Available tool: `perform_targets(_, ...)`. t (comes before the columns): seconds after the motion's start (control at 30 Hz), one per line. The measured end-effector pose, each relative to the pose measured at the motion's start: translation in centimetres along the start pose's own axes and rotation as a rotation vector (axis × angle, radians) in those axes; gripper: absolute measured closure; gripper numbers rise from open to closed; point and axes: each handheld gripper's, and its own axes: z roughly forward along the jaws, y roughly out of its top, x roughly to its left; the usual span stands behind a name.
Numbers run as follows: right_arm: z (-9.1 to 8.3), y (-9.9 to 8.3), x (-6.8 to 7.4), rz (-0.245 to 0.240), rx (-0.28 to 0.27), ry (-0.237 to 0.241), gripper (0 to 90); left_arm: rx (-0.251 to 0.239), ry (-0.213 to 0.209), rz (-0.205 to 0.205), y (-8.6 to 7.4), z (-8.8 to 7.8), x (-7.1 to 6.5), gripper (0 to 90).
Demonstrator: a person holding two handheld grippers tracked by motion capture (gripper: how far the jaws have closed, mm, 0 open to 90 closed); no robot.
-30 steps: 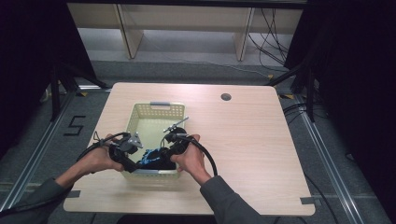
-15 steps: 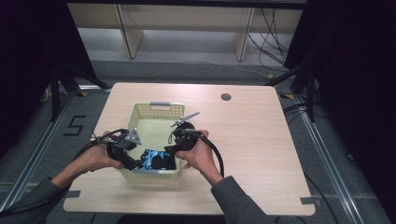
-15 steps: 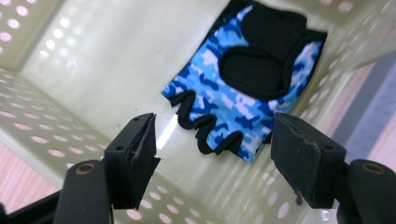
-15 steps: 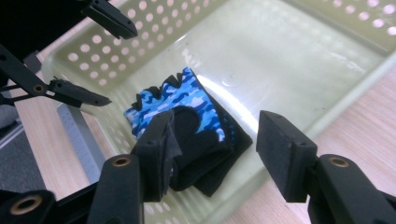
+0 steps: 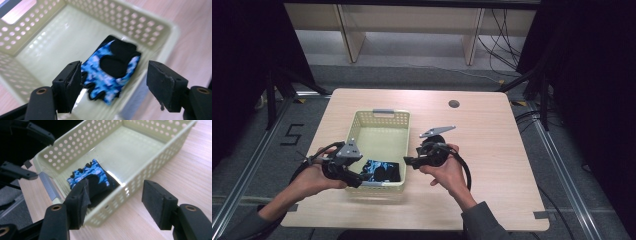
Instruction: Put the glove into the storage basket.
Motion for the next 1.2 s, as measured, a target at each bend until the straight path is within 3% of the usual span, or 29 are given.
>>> perform_targets(0.13,-1.4,-1.2,-0.7,0.041,-0.028,0.009,38.6,-0.032,-0.016,-0.005,-0.1,-0.2,-1.2,26.3)
perform_targets(0.17,-1.6,-1.3,-1.0,0.015,-0.039,0.005,38.6,-0.042,-0.024,-0.01,-0.2,-0.2,-1.5,26.1)
perform_targets(0.3,-2.9,-2.1,-1.0,0.045,-0.073,0.019,38.4,-0.079,-0.031,-0.031,-0.5,-0.3,-2.1,25.7)
perform_targets(0.4,-3.6,-2.6,-1.3,0.02,-0.083,0.012,38.2,-0.098,-0.044,-0.04,-0.7,-0.2,-2.5,25.6)
perform_targets(0.43,-3.6,-2.7,-1.2,0.038,-0.085,0.028,38.1,-0.105,-0.039,-0.052,-0.8,-0.1,-2.7,25.6)
perform_targets(0.63,-3.9,-3.6,-1.2,0.033,-0.101,0.041,36.8,-0.111,-0.073,-0.065,-1.3,0.5,-3.8,25.6)
perform_targets(0.67,-4.0,-3.7,-1.0,0.054,-0.095,0.043,36.8,-0.118,-0.085,-0.061,-1.3,0.5,-3.9,25.6)
perform_targets(0.73,-4.1,-3.9,-1.0,0.049,-0.105,0.042,36.9,-0.125,-0.094,-0.066,-1.3,0.5,-4.2,25.6)
perform_targets(0.77,-4.1,-4.0,-1.2,0.02,-0.12,0.042,36.8,-0.133,-0.098,-0.066,-1.3,0.6,-4.4,25.4)
perform_targets(0.83,-4.3,-4.3,-0.8,0.046,-0.121,0.05,36.8,-0.135,-0.104,-0.068,-1.4,0.6,-4.7,25.1)
perform_targets(1.0,-4.5,-5.0,-0.7,0.023,-0.126,0.044,36.8,-0.149,-0.122,-0.082,-1.7,1.1,-5.4,24.4)
perform_targets(1.07,-4.4,-5.2,-0.6,0.022,-0.134,0.058,36.6,-0.142,-0.121,-0.06,-1.8,1.2,-5.4,24.4)
perform_targets(1.13,-4.4,-5.6,-0.5,0.012,-0.141,0.049,35.9,-0.161,-0.123,-0.086,-2.0,1.5,-5.7,24.3)
perform_targets(1.2,-4.5,-5.8,-0.4,0.023,-0.137,0.066,35.3,-0.153,-0.119,-0.067,-2.1,1.5,-5.8,24.2)
